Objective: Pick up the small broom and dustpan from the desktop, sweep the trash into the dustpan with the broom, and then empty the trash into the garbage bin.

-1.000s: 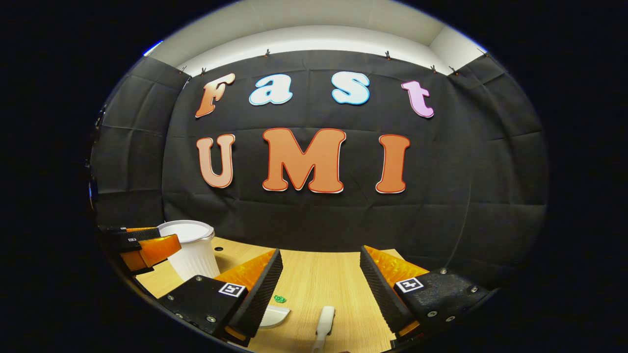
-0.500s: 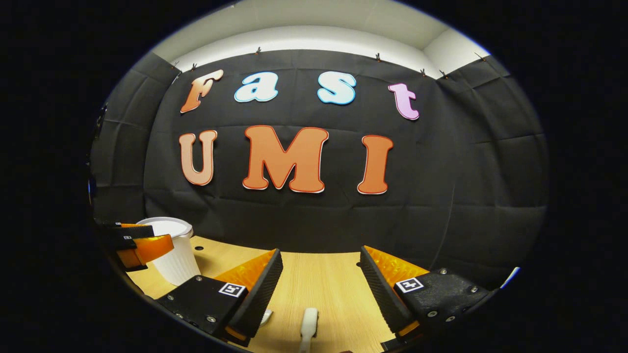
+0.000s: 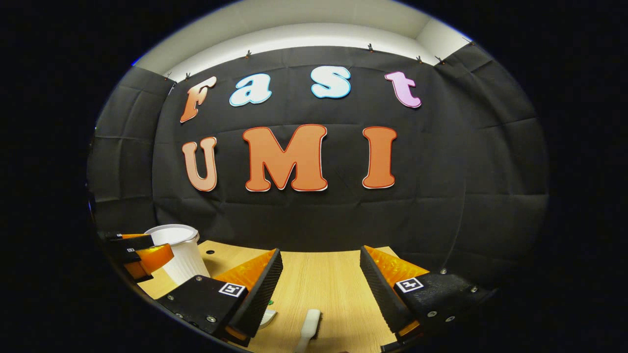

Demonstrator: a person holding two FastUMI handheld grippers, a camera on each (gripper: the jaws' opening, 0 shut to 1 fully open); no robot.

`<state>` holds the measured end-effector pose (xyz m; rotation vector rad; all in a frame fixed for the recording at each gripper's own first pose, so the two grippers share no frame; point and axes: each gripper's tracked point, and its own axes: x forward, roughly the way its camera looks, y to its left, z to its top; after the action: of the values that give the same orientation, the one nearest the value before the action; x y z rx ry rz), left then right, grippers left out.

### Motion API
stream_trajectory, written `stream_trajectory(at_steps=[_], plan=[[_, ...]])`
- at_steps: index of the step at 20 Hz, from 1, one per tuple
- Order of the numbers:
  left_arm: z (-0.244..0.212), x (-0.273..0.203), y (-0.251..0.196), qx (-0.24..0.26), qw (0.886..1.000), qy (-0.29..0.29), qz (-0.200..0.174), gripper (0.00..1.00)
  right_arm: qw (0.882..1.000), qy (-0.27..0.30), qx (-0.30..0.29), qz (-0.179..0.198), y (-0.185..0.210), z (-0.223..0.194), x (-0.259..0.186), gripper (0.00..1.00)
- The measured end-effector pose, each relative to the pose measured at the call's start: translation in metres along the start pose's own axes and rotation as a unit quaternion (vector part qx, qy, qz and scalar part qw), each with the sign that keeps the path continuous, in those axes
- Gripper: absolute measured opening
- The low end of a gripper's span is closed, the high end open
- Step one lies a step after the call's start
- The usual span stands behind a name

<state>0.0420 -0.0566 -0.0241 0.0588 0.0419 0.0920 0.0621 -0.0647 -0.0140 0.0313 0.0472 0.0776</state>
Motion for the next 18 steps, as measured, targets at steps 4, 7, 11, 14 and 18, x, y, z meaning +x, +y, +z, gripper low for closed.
stream_trajectory(at_steps=[4, 7, 11, 14, 18], plan=[[-0.021, -0.007, -0.011, -0.007, 1.000, 0.020, 0.001, 0.95, 1.000, 0.029, 0.008, 0.009, -0.010, -0.018, 0.002, 0.95], [-0.031, -0.002, -0.014, 0.008, 0.999, 0.039, -0.005, 0.95, 0.999, 0.041, 0.001, 0.007, -0.016, -0.027, 0.006, 0.95], [-0.039, 0.005, -0.011, 0.012, 0.999, 0.050, -0.003, 0.95, 0.999, 0.051, 0.014, 0.008, -0.011, -0.036, 0.011, 0.95], [-0.041, 0.007, -0.013, 0.009, 0.999, 0.049, -0.007, 0.95, 0.999, 0.050, 0.001, 0.012, -0.008, -0.034, 0.014, 0.95], [-0.079, 0.008, -0.020, 0.009, 0.991, 0.123, -0.044, 0.95, 0.999, 0.046, -0.006, 0.011, -0.005, -0.034, 0.022, 0.95]])
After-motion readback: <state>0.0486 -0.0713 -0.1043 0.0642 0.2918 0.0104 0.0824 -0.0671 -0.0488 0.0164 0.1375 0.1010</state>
